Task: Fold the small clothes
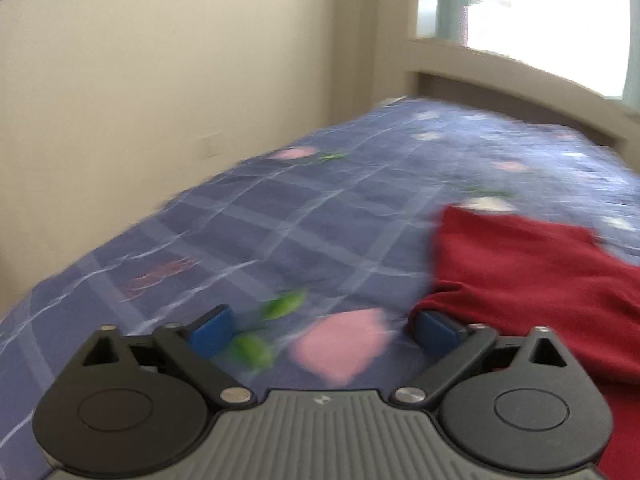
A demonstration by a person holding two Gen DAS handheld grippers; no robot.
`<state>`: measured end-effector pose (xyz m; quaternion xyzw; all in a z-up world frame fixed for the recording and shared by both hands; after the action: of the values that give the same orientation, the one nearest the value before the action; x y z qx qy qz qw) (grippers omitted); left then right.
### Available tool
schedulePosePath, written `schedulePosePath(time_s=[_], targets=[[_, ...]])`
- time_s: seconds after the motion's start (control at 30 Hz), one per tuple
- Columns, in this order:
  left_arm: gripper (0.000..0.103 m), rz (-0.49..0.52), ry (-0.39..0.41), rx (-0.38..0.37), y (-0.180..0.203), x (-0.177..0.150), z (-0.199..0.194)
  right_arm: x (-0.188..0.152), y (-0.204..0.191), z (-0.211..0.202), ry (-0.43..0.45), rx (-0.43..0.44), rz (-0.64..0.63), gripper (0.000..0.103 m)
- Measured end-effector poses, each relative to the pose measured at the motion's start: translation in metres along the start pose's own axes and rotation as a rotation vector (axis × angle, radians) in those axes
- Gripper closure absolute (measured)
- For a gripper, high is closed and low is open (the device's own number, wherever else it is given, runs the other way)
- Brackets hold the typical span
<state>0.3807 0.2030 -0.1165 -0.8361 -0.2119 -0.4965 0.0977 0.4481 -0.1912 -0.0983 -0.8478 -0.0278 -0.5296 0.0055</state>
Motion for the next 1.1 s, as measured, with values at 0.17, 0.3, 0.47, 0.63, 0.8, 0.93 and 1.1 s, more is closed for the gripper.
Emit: schedulePosePath(time_s=[0.17,0.3,0.47,0.63,0.8,0.93,1.1], targets=[[0.002,0.01,-0.012,-0.028,-0.001,0.0,0.0,0.001,0.001,0.0,0.001,0.001,0.003,0.0],[0.002,-0.007,-0.012,-0.038,-0.004,0.001,-0.009,0.001,0.001,-0.001,0.002,0.0,0.002,0.0],[0.0,0.014,0.071,-0.074,-0.002,-0.005,-0.051,0.001,0.001,0.0,0.003,0.0,0.002,0.0],[0.0,0.02,0.122,-0.127,0.018,0.013,-0.049,0.0,0.001,-0.001,0.002,-0.001,0.001,0.0],[0.0,0.069,0.025,-0.064,0.04,0.017,-0.003,0.0,0.0,-0.001,0.003,-0.002,0.0,0.0],[0.0,0.013,-0.027,-0.087,0.032,0.011,0.007,0.001,0.0,-0.001,0.004,-0.001,0.001,0.0],[0.0,0.001,-0.041,-0.086,0.029,0.005,0.01,0.001,0.0,-0.001,0.004,-0.004,-0.001,0.0]])
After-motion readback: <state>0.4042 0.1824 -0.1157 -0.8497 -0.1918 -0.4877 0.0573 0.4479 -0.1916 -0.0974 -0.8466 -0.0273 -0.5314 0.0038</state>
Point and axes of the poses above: each gripper's, at about its wrist camera, not at the fingertips, and z roughly the way its jaws point, y to its right, x to its top, the point moved 3 cm from there along z, roughly the way its jaws point, and after that the axes turned 9 degrees about y, right-handed, at the moved point
